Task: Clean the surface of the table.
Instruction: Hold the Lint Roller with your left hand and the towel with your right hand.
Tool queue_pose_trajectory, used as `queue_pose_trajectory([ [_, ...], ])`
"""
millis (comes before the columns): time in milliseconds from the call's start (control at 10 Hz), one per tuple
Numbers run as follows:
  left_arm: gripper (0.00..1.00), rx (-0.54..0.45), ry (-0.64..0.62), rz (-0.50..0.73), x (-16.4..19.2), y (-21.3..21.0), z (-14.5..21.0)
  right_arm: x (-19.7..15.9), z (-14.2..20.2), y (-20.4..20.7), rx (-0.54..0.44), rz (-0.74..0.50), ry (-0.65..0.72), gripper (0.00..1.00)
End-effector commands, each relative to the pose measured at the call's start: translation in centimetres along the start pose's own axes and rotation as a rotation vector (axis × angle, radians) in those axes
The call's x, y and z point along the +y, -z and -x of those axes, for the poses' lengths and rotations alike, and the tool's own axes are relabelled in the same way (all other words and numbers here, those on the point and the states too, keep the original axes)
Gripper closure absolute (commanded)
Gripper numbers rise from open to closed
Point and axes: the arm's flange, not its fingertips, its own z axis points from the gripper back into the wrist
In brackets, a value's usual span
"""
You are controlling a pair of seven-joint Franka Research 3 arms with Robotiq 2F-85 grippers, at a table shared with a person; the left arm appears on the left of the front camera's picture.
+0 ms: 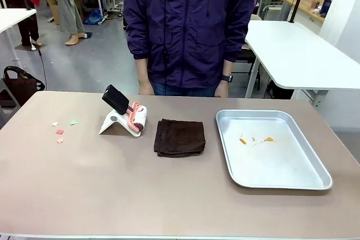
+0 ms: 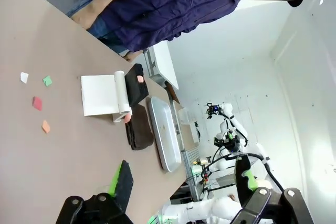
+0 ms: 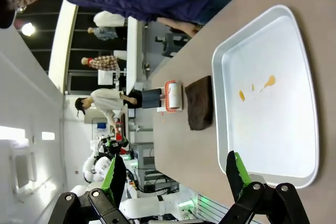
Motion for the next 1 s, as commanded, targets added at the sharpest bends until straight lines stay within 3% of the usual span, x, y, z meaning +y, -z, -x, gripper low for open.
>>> queue_pose_trajectory([
  [0,0.00,-0.020,0.034,-0.003,-1.2,2.3,3.4,-2.3,4.3,2.8,-0.012,-0.029,0.003,0.00],
  [100,0.00,-0.039,0.012,-0.035,-1.2,2.3,3.0,-2.5,4.1,2.9,-0.022,-0.016,0.000,0.00],
  [200,0.00,-0.052,0.028,-0.037,-1.2,2.5,3.0,-1.1,-0.3,0.3,0.001,-0.002,0.019,0.00],
  [300,0.00,0.003,0.008,-0.014,-0.3,0.9,-0.4,-1.1,-0.3,0.3,0.001,-0.002,0.019,0.00],
  [900,0.00,0.001,0.003,-0.022,-0.1,1.1,-0.5,-1.4,-0.3,0.4,0.005,0.008,0.025,0.00],
])
